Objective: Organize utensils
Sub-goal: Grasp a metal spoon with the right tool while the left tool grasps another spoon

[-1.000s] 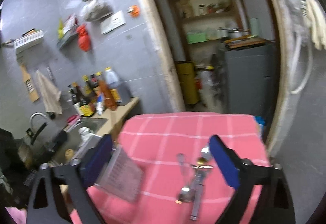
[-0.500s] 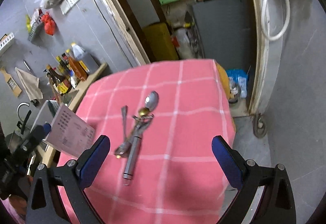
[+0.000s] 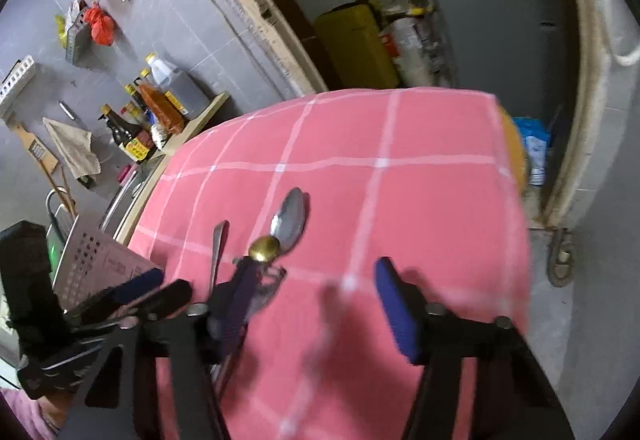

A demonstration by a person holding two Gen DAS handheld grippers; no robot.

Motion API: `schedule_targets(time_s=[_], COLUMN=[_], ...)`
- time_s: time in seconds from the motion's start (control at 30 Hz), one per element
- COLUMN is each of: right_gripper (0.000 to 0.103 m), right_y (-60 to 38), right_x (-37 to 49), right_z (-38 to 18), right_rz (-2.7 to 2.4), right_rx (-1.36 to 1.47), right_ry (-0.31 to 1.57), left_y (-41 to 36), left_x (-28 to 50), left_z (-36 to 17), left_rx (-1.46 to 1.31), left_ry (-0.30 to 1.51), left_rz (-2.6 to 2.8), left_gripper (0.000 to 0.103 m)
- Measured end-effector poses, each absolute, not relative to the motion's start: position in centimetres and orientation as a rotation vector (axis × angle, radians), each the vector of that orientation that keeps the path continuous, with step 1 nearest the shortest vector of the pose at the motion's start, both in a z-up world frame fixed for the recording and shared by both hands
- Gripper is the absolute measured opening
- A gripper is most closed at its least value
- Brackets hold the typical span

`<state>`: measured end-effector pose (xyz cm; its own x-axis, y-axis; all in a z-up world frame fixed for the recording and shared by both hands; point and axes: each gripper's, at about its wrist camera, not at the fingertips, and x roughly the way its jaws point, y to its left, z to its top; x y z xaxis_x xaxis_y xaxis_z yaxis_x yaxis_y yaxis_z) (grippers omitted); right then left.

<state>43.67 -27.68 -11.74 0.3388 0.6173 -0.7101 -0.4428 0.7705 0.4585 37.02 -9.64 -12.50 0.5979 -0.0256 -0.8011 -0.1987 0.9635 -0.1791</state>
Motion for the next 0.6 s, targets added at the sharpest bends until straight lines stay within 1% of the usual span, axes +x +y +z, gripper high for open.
schedule_targets(time_s=[0.03,0.07,0.1,0.17,0.23,0.27,0.33,0.5,0.53,0.6], right_gripper=[0.050,0.048,0.043,0.039,0.039,0.036,0.034,0.018,0.017,0.011], right_y=[-27.2,-26.6,-26.0,-25.1,-24.3,-23.9,-23.5,-21.8,-21.2,-20.6], right_x=[44.1,44.6,45.2,46.0,46.9,47.4,48.0,49.1,49.2,49.1], right_z=[-12.0,-12.4,-12.7,-13.2,-13.9,-14.1,-14.0,-14.0,-14.2,-14.5], right_rz=[0.703,0.713,0.725,0.740,0.747,0.748,0.748,0.788,0.797,0.808], right_rx=[0.195,0.195,0.195,0.190,0.181,0.176,0.168,0.126,0.101,0.073], right_ry=[1.018,1.026,1.034,1.048,1.069,1.076,1.065,1.077,1.080,1.088], left_y=[-9.2,-8.8,-8.3,-7.4,-6.7,-6.7,-6.6,-6.6,-6.6,-6.8], left_x=[37.5,38.0,38.6,39.4,39.9,40.0,40.3,40.6,40.6,40.6], left_z=[-12.9,-13.3,-13.8,-14.5,-14.6,-14.4,-14.5,-14.2,-14.2,-14.3], left_rx=[-0.276,-0.291,-0.311,-0.337,-0.347,-0.344,-0.334,-0.293,-0.286,-0.275], left_ry=[0.945,0.961,0.980,1.017,1.017,1.021,1.044,1.063,1.066,1.070], left_rz=[0.105,0.105,0.100,0.098,0.086,0.083,0.075,0.082,0.083,0.089], left_gripper=[0.066,0.060,0.056,0.053,0.053,0.053,0.053,0.052,0.052,0.049])
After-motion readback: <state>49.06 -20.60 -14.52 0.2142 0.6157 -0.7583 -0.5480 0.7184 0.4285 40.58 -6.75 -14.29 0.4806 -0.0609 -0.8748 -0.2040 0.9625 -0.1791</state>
